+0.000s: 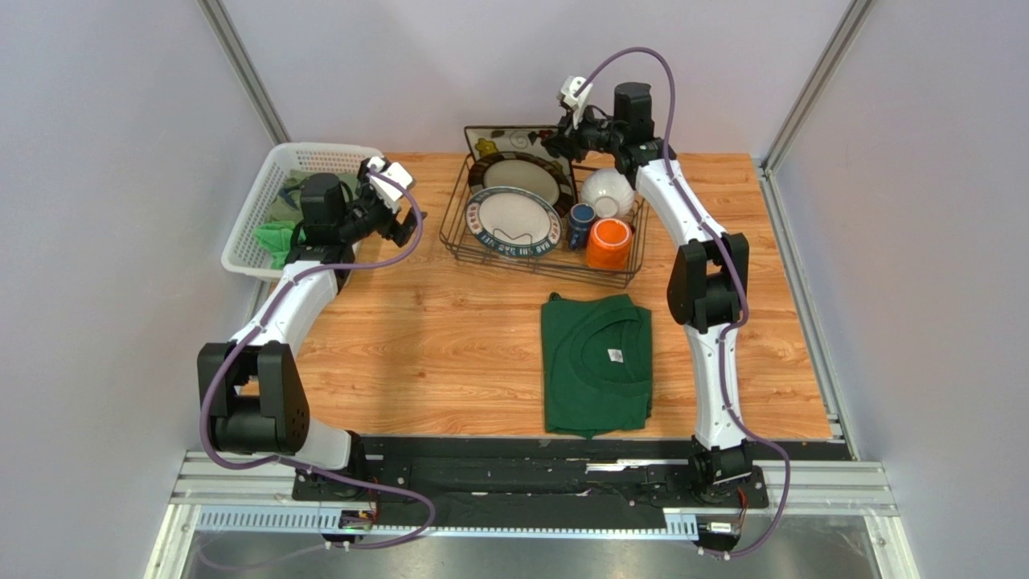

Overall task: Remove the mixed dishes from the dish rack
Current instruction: Pick up the plate from the dish rack.

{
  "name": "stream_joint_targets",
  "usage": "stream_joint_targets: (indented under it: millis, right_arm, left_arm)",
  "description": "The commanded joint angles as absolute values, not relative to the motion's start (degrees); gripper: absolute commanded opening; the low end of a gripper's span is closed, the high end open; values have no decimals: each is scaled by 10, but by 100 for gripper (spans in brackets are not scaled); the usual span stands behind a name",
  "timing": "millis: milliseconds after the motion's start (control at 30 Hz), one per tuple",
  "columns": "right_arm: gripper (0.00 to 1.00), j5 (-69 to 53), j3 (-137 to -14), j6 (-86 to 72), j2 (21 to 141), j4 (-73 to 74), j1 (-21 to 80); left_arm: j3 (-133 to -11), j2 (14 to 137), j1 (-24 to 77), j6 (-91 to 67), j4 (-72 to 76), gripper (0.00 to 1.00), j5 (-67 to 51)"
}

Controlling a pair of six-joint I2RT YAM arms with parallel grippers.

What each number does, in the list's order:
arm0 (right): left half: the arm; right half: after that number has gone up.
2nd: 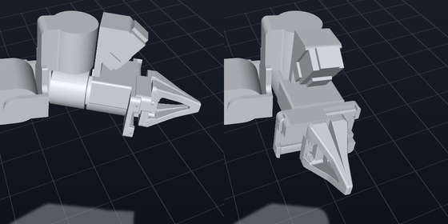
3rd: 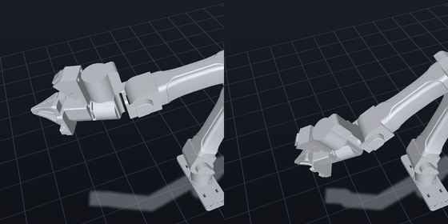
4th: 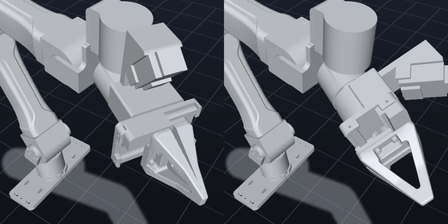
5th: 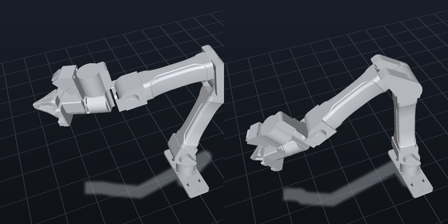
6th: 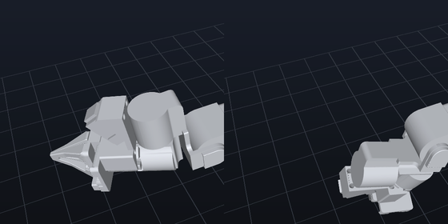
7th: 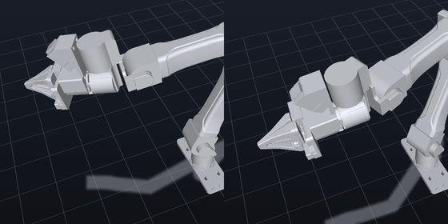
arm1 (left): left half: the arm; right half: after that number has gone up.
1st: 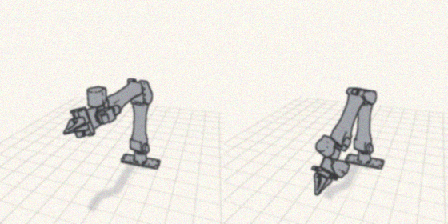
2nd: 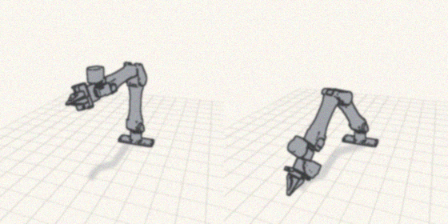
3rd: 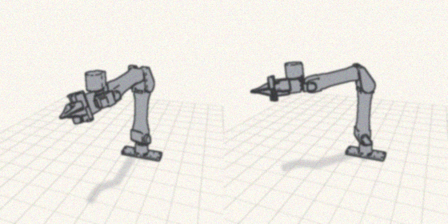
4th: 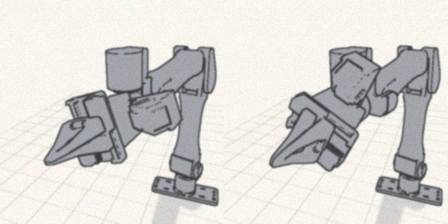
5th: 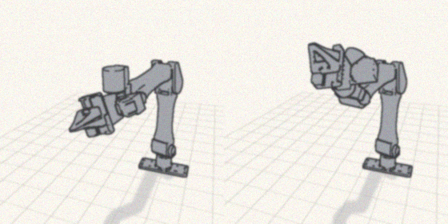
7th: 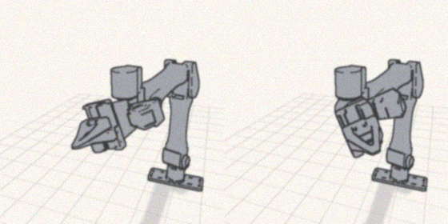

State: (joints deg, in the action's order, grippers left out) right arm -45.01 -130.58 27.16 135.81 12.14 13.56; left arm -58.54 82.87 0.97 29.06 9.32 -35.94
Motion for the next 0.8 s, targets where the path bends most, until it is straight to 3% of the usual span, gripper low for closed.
stream_joint_targets:
  millis: [0, 767]
  right_arm:
    - [0, -436, -1366, 269, 1277, 12, 119]
    - [0, -402, -1387, 232, 1258, -11, 121]
  left_arm:
    - [-583, 809, 5, 296, 122, 88, -384]
    - [-577, 802, 5, 303, 124, 88, -384]
